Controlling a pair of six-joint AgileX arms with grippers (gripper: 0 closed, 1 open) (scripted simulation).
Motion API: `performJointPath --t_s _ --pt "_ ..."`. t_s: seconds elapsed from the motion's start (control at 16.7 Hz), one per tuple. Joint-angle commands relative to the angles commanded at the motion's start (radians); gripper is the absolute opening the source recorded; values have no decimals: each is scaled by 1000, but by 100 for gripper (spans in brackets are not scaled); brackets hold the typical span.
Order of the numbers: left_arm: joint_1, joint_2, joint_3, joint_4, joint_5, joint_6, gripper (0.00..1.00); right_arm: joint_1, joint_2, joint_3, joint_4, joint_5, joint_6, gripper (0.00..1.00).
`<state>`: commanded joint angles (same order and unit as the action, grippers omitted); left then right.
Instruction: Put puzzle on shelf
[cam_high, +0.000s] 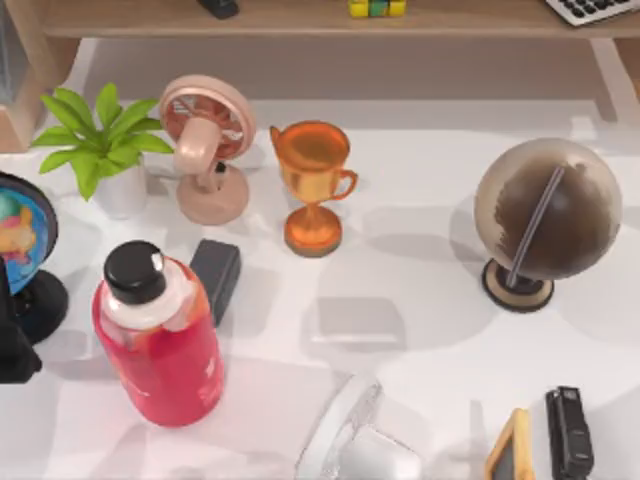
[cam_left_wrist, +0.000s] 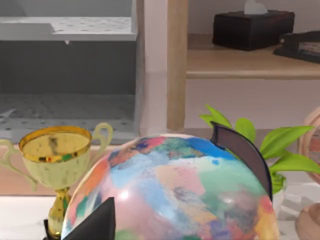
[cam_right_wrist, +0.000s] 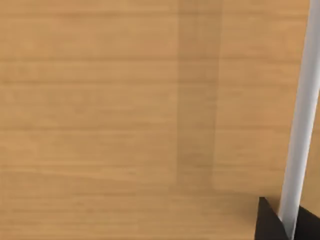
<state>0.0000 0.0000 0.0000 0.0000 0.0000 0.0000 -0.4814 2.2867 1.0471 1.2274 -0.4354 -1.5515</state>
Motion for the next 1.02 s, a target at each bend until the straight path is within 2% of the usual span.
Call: performJointPath --t_s 0.3,0.6,1.02 --pt "0 0 0 0 0 0 100 41 78 191 -100 42 -2 0" --pt "0 0 0 0 0 0 100 47 86 208 -114 48 0 0" --pt "0 0 0 0 0 0 100 47 86 208 -114 48 0 53"
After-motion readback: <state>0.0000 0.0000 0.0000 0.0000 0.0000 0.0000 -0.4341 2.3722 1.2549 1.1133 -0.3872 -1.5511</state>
